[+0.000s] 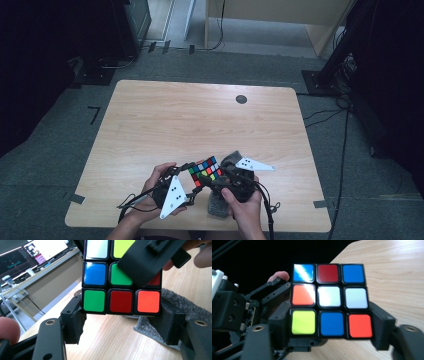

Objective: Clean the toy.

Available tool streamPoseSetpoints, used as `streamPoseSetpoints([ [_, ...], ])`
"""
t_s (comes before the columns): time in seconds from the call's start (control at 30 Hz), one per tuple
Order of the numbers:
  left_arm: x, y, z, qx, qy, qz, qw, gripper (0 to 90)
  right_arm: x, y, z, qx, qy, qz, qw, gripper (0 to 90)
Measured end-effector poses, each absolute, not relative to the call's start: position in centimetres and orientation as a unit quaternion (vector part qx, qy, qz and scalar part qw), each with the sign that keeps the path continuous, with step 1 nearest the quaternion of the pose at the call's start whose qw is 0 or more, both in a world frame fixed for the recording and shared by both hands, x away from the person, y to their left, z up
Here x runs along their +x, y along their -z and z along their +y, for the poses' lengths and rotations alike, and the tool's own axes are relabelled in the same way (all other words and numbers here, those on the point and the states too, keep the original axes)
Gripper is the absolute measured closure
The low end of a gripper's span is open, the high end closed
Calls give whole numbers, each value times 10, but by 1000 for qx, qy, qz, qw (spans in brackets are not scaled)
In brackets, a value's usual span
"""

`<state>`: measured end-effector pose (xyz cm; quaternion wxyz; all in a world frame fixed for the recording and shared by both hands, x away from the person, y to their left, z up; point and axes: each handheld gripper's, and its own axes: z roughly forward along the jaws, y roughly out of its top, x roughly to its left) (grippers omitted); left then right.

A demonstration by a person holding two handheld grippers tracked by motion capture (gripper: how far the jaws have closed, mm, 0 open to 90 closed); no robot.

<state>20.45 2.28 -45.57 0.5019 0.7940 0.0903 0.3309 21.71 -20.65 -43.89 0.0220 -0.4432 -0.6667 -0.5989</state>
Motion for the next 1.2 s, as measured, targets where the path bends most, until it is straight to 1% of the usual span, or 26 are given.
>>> streamPoseSetpoints([
  [0.13, 207, 457, 23, 796, -323, 92, 503, 329, 217, 439, -207, -451, 594, -666, 25, 346],
  [0.27, 205, 456, 21, 798, -333, 84, 495, 285, 217, 440, -205, -451, 586, -673, 29, 346],
  [0.3, 204, 456, 21, 797, -333, 81, 497, 290, 217, 441, -204, -451, 584, -674, 33, 346],
  [0.33, 203, 456, 21, 796, -334, 78, 498, 326, 217, 441, -203, -450, 584, -674, 35, 346],
  [0.43, 203, 455, 23, 795, -334, 76, 501, 339, 217, 441, -203, -447, 589, -673, 36, 345],
  [0.53, 207, 453, 26, 791, -316, 96, 514, 340, 217, 439, -203, -440, 593, -674, 26, 322],
  [0.67, 219, 452, 39, 785, -303, 144, 520, 340, 218, 433, -215, -443, 608, -658, 13, 258],
  [0.73, 224, 451, 45, 785, -299, 162, 518, 340, 220, 430, -227, -450, 616, -647, -1, 262],
  [0.77, 227, 451, 48, 784, -297, 172, 517, 341, 221, 429, -233, -449, 616, -647, -15, 263],
  [0.83, 233, 450, 55, 787, -278, 184, 520, 340, 223, 427, -242, -437, 602, -665, -66, 292],
  [0.9, 237, 449, 59, 787, -270, 193, 519, 340, 226, 430, -248, -414, 569, -700, -123, 289],
  [0.93, 239, 449, 61, 787, -264, 198, 521, 340, 229, 435, -251, -401, 550, -719, -141, 279],
  [1.0, 241, 449, 64, 787, -257, 207, 522, 340, 233, 447, -254, -378, 522, -750, -150, 248],
  [1.1, 243, 449, 65, 787, -248, 214, 523, 339, 237, 466, -251, -351, 482, -789, -146, 218],
  [1.2, 243, 451, 64, 790, -245, 213, 520, 339, 238, 484, -243, -328, 437, -821, -166, 196],
])
